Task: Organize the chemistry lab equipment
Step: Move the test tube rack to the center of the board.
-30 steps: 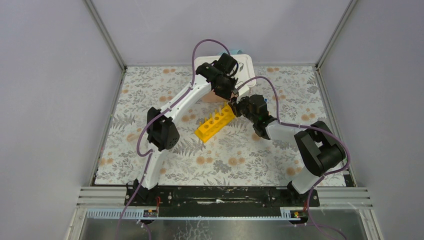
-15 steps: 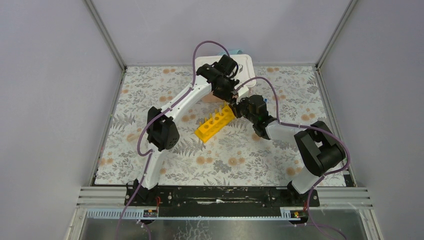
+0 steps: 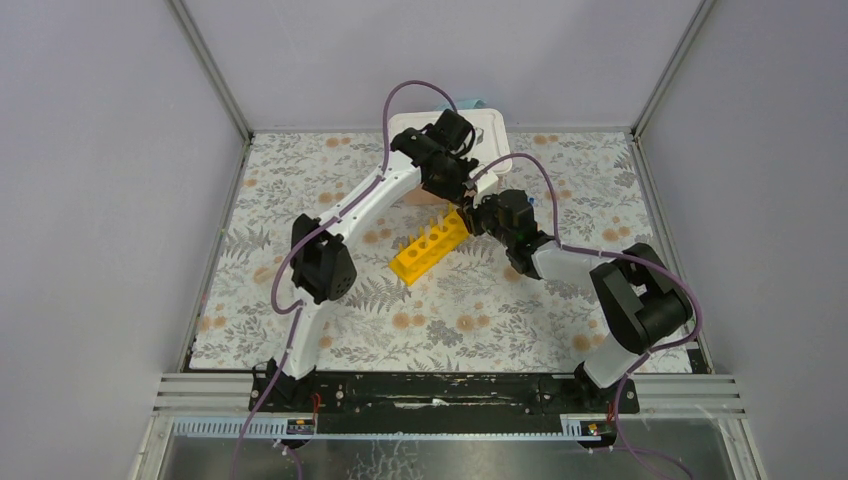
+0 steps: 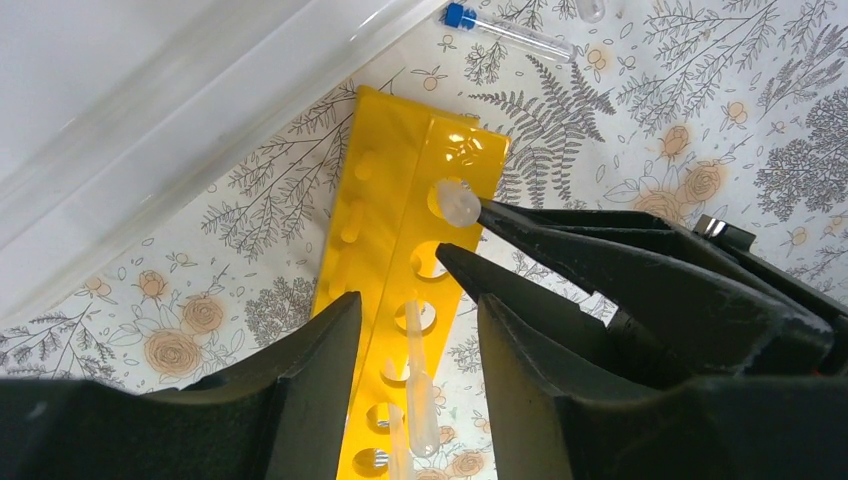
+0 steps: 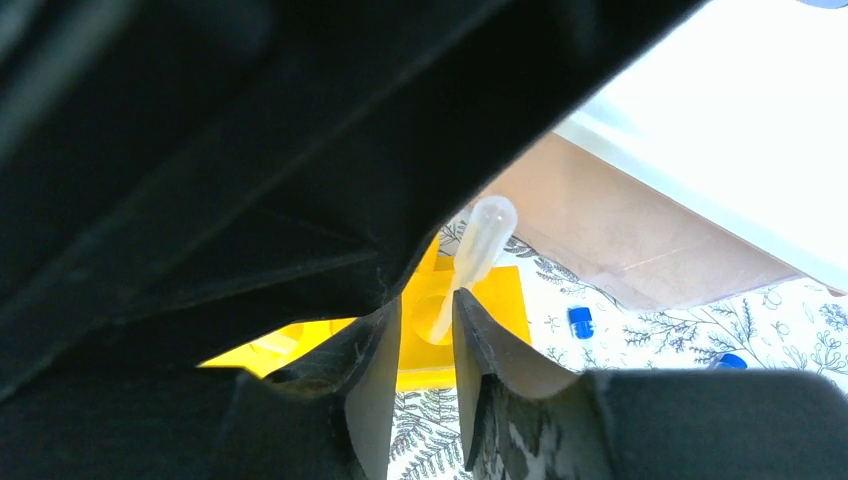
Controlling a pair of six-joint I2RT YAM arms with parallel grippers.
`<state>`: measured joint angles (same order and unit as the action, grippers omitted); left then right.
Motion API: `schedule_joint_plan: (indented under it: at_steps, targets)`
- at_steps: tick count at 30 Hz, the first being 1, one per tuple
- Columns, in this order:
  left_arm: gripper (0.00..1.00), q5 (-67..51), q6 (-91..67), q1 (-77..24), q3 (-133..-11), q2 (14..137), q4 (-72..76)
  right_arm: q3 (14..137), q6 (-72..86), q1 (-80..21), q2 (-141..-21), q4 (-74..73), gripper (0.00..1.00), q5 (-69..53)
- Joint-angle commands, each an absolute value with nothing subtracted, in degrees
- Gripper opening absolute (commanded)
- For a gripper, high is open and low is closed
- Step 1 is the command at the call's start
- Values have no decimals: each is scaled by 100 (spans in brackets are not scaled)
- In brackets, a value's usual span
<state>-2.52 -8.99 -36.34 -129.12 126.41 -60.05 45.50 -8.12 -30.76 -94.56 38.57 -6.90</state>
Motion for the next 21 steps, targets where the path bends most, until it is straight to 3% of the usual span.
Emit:
schedule_joint_plan:
  at_steps: [1,7,21]
  targets:
    - [55,-210,-1065,-3665,-12800,12206,-5419,4692,-896,-3170,-9105,4127,34,-764]
    - [60,-149,-1141,-3665,-12694,11968,-5249,4711,-875,-3173,-8964,3956,39,-754]
    - [61,-18,-1448,-3664,-12120,11121,-4809,4328,-688,-3181,-8162,3504,43,-525]
